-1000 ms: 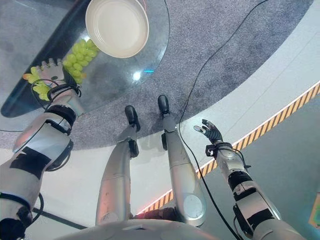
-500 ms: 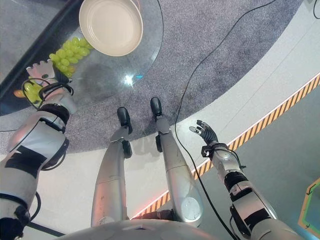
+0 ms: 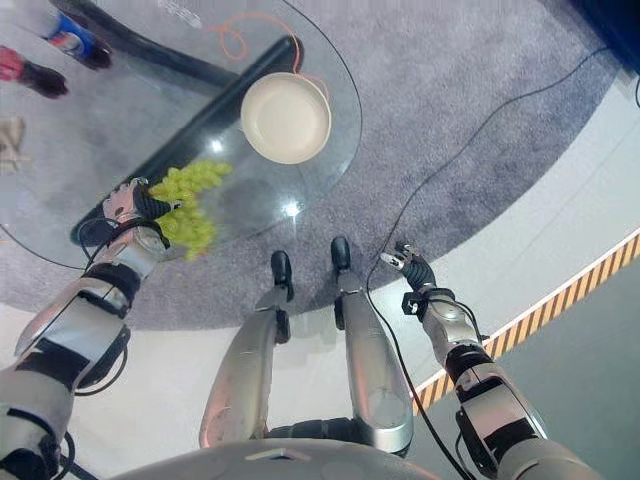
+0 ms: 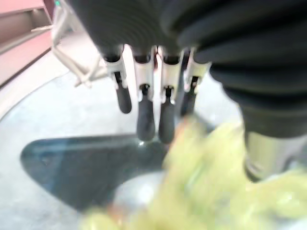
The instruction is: Pick up fruits into the plate
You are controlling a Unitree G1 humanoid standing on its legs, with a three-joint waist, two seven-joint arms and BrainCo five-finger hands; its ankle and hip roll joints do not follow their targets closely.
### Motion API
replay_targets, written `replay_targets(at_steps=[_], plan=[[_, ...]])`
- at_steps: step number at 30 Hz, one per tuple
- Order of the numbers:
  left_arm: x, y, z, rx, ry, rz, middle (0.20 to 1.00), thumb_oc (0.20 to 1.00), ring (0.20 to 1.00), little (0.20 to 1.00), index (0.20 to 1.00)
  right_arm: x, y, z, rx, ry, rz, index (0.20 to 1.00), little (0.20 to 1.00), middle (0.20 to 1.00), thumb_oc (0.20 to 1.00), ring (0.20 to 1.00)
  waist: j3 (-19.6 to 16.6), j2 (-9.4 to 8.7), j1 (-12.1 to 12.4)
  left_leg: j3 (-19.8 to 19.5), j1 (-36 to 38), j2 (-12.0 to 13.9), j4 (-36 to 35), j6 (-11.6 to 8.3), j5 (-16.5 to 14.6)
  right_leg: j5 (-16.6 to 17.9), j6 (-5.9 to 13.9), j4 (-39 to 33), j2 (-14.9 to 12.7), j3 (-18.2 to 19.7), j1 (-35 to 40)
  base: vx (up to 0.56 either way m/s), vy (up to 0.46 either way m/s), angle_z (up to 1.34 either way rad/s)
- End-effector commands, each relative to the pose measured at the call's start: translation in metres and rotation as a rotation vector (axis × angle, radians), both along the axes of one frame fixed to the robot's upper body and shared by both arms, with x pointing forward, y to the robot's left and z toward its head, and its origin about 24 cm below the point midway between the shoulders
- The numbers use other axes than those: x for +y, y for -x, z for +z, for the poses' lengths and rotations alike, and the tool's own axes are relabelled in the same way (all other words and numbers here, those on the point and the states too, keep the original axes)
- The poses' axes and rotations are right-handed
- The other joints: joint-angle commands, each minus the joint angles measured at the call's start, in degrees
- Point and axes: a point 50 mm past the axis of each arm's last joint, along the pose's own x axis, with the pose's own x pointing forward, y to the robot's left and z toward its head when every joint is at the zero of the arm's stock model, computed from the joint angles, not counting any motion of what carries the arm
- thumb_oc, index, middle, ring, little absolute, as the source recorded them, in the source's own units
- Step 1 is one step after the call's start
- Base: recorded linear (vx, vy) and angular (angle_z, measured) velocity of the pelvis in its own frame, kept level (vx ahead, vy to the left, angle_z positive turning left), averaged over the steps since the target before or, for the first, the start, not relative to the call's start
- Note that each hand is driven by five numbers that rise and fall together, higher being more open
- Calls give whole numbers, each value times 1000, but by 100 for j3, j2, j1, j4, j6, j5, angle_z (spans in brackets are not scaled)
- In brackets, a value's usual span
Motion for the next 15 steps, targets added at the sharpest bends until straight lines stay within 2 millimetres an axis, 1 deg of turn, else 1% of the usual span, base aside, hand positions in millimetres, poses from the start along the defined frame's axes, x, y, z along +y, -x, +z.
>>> replay_targets(at_steps=[1, 3, 5, 7, 8, 9, 13, 14, 15], plan=[[4, 8, -5, -48, 128, -6, 200, 200, 200, 200, 200, -26, 21, -4, 2, 29, -49, 1000, 1000, 1000, 1000, 1000, -286, 432, 18, -171, 442, -78, -77, 12, -545, -793, 228, 578, 68, -207, 129, 106, 5, 9], [-2, 12, -12, -53, 162, -47, 200, 200, 200, 200, 200, -24, 25, -5, 4, 21, -57, 1000, 1000, 1000, 1000, 1000, -412, 450, 58, -165, 607, -85, -90, 13, -588, -805, 239, 507, -15, -252, 335, 93, -13, 2], [-10, 21, -23, -60, 225, -104, 200, 200, 200, 200, 200, -23, 32, -7, -3, 11, -58, 1000, 1000, 1000, 1000, 1000, -605, 474, 106, -172, 895, -107, -178, 18, -632, -798, 244, 295, -82, -291, 716, 100, -29, 10], [-13, 27, -27, -63, 265, -145, 200, 200, 200, 200, 200, -22, 36, -7, -12, -7, -52, 1000, 1000, 1000, 1000, 1000, -743, 481, 125, -158, 1084, -117, -258, 25, -647, -774, 264, 149, -124, -308, 944, 86, -29, 15], [-14, 31, -29, -63, 288, -170, 200, 200, 200, 200, 200, -20, 39, -8, -13, -19, -47, 1000, 1000, 1000, 1000, 1000, -840, 481, 135, -157, 1208, -118, -311, 25, -662, -764, 276, 46, -150, -313, 1105, 162, -47, 19], [-18, 38, -31, -56, 322, -216, 200, 200, 200, 200, 200, -18, 44, -7, -18, -33, -35, 1000, 1000, 1000, 1000, 1000, -1038, 489, 157, -153, 1438, -126, -432, 29, -678, -743, 299, -150, -191, -320, 1391, 172, -47, 19], [-19, 50, -36, -9, 335, -269, 200, 200, 200, 200, 200, -17, 53, -9, -22, -62, -45, 1000, 1000, 1000, 1000, 1000, -1349, 499, 189, -172, 1784, -136, -588, 43, -700, -695, 335, -408, -239, -329, 1809, 161, -46, 11], [-20, 56, -43, 33, 334, -280, 200, 200, 200, 200, 200, -15, 58, -13, -5, -72, -52, 1000, 1000, 1000, 1000, 1000, -1554, 503, 203, -163, 1958, -129, -623, 54, -726, -688, 348, -486, -251, -336, 2013, 290, -61, 11], [-20, 60, -47, 53, 331, -281, 200, 200, 200, 200, 200, -14, 62, -15, 5, -73, -54, 1000, 1000, 1000, 1000, 1000, -1671, 506, 207, -159, 2060, -132, -637, 68, -750, -692, 350, -519, -250, -329, 2122, 310, -58, 13]])
